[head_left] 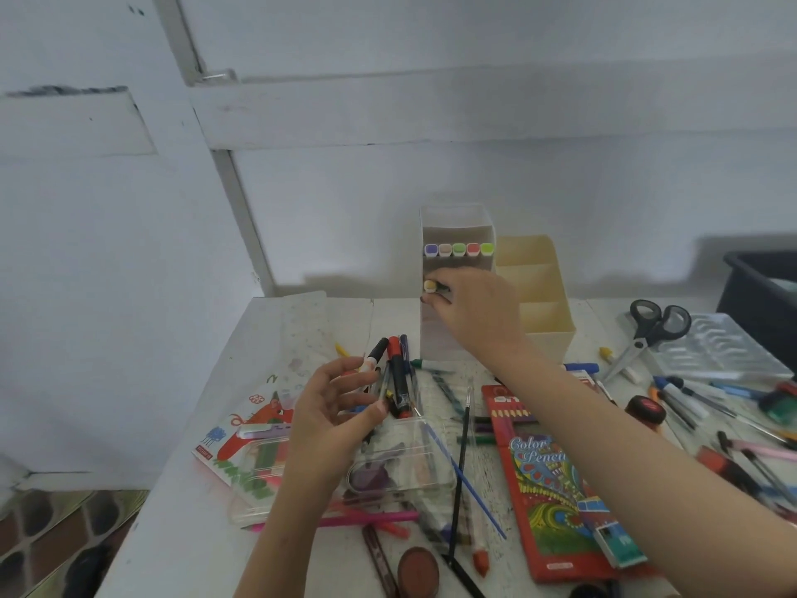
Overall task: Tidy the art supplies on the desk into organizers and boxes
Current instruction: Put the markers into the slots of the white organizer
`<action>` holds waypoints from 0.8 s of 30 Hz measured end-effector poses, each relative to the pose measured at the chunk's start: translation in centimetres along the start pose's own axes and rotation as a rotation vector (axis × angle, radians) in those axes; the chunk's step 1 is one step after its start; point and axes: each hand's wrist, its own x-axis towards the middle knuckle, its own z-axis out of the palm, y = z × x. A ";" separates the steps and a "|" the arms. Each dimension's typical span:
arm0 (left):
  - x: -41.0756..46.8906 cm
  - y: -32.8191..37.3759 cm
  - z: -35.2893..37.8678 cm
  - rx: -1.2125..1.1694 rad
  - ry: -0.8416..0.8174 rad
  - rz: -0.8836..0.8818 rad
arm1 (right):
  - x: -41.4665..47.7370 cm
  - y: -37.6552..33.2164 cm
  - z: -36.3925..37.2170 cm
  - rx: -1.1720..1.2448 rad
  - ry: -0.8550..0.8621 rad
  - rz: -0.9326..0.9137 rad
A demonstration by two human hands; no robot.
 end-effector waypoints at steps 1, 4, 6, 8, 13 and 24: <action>0.0 0.0 0.1 0.007 -0.002 -0.003 | 0.0 0.0 0.1 0.004 -0.006 0.012; -0.2 0.0 0.2 0.027 -0.002 -0.002 | 0.3 0.0 0.2 0.009 -0.026 0.035; -0.3 0.2 0.6 0.044 0.001 0.013 | 0.4 0.1 0.2 0.001 -0.058 0.032; -0.4 0.5 1.0 0.056 0.009 0.040 | 0.3 0.2 0.0 -0.002 -0.097 0.019; -0.5 1.6 3.0 0.140 0.011 0.132 | -1.7 0.5 -2.4 0.066 -0.091 -0.065; -1.0 3.1 12.2 0.265 -0.187 0.313 | -11.7 7.2 -9.6 0.091 -0.179 0.053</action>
